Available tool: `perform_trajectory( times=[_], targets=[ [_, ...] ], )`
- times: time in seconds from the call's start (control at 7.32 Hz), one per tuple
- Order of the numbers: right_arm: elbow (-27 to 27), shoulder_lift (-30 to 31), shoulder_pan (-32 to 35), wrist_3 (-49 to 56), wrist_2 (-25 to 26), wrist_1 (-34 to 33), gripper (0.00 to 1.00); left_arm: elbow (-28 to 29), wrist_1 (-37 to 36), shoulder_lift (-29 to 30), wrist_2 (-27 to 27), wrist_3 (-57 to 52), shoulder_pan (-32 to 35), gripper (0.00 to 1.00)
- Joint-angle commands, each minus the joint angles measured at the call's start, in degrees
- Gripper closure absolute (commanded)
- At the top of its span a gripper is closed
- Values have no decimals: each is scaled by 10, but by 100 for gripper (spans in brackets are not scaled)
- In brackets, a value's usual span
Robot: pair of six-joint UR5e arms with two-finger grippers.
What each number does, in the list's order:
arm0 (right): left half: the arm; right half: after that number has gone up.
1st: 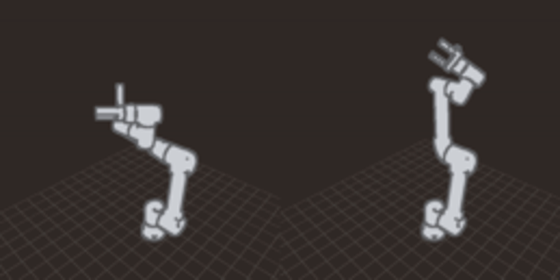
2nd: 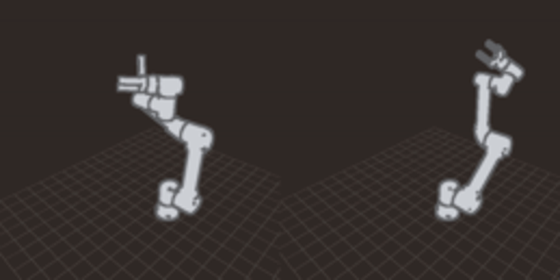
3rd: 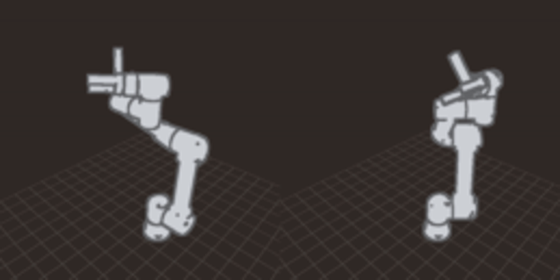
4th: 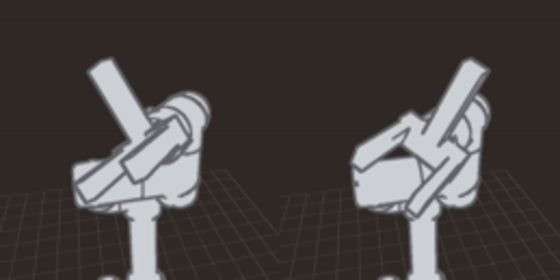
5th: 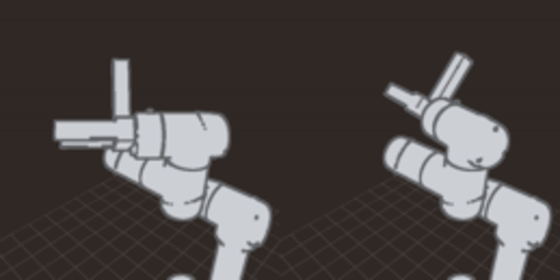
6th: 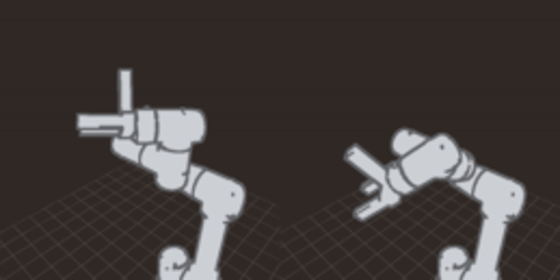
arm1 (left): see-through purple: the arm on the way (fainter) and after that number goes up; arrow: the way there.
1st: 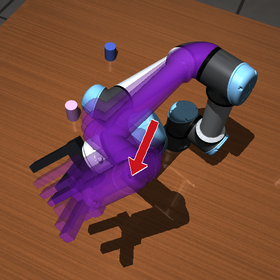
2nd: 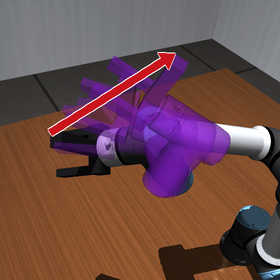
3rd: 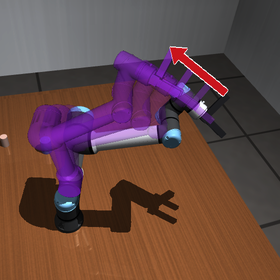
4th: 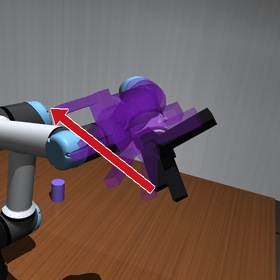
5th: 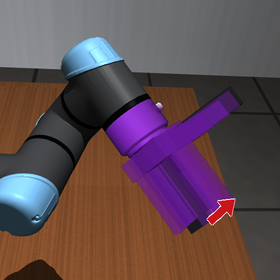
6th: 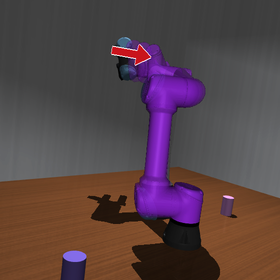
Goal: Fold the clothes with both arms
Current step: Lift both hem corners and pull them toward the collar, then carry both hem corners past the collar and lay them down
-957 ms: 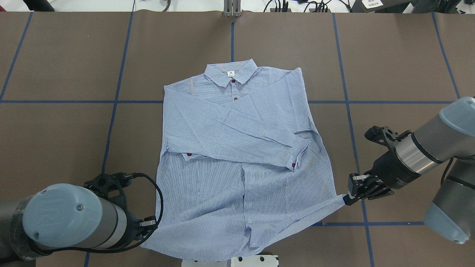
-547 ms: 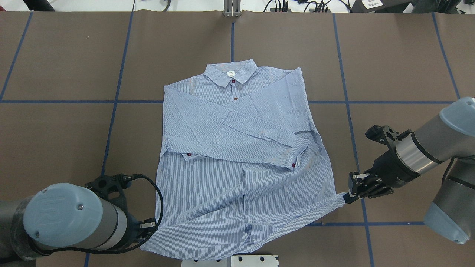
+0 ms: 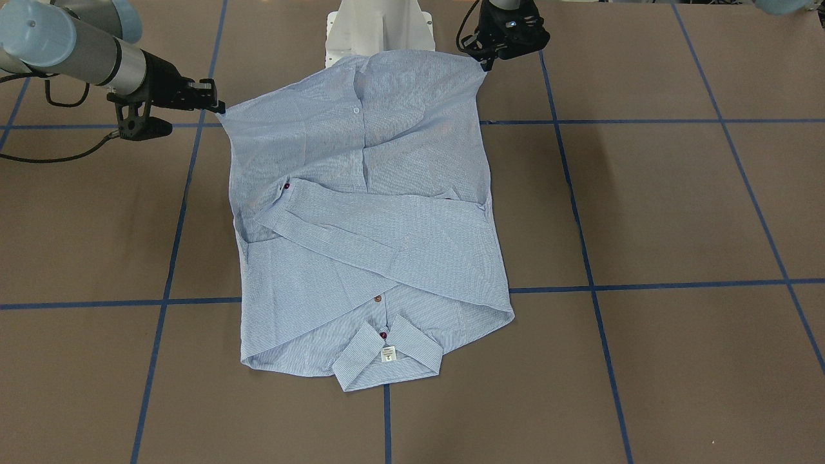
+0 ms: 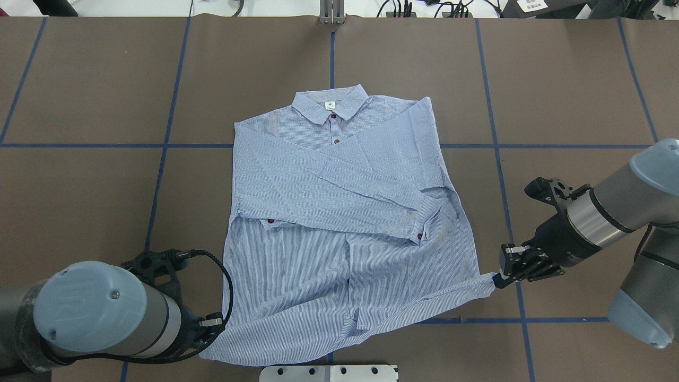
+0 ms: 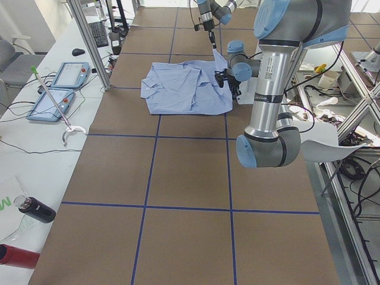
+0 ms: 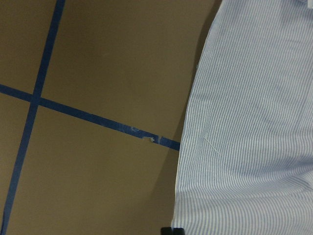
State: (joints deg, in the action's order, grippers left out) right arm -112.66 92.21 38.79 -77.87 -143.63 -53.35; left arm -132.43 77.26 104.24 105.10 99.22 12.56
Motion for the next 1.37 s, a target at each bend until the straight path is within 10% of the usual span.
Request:
perform_trajectory(
  times=[0.0,1.23],
  targets=[
    [2,1,2,0,0,0,100,1,0,-1,0,0,0,100],
    [49,-87,75,1,5,-3,100,1,-3,57,40,-49,123,100]
  ],
)
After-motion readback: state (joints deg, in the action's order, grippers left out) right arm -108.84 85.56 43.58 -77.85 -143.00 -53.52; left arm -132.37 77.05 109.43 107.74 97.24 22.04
